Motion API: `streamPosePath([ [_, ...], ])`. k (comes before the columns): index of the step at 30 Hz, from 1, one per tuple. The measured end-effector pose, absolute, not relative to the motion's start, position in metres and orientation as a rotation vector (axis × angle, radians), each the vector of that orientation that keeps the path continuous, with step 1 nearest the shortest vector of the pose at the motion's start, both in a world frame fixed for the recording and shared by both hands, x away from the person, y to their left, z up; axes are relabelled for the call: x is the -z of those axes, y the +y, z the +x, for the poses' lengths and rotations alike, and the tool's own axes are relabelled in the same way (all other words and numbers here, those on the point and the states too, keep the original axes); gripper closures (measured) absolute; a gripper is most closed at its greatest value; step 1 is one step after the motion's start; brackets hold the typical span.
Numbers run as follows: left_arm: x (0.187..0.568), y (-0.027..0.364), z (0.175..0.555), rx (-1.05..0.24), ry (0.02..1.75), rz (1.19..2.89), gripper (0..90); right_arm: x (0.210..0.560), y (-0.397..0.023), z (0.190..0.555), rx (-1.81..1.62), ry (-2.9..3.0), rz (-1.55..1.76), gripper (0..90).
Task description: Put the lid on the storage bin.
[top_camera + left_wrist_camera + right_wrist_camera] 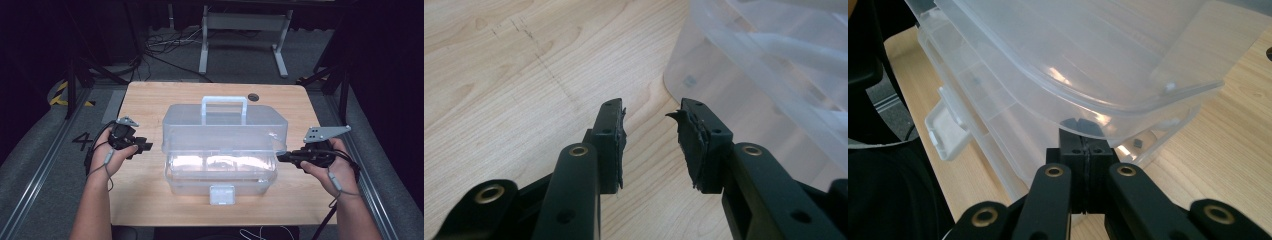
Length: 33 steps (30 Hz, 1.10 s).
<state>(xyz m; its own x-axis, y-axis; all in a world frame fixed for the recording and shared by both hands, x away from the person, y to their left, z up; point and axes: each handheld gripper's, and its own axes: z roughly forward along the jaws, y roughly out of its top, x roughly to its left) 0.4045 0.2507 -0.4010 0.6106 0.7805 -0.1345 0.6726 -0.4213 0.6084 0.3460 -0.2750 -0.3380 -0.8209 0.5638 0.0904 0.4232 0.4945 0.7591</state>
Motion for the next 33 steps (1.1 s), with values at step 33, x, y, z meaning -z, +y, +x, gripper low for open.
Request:
streamPosePath([
  [33, 0.429, 0.26, 0.414, -0.201, 1.206, 2.194, 59.2, 0.341, -0.275, 0.345, -1.071, 2.7, 0.836, 90.0],
])
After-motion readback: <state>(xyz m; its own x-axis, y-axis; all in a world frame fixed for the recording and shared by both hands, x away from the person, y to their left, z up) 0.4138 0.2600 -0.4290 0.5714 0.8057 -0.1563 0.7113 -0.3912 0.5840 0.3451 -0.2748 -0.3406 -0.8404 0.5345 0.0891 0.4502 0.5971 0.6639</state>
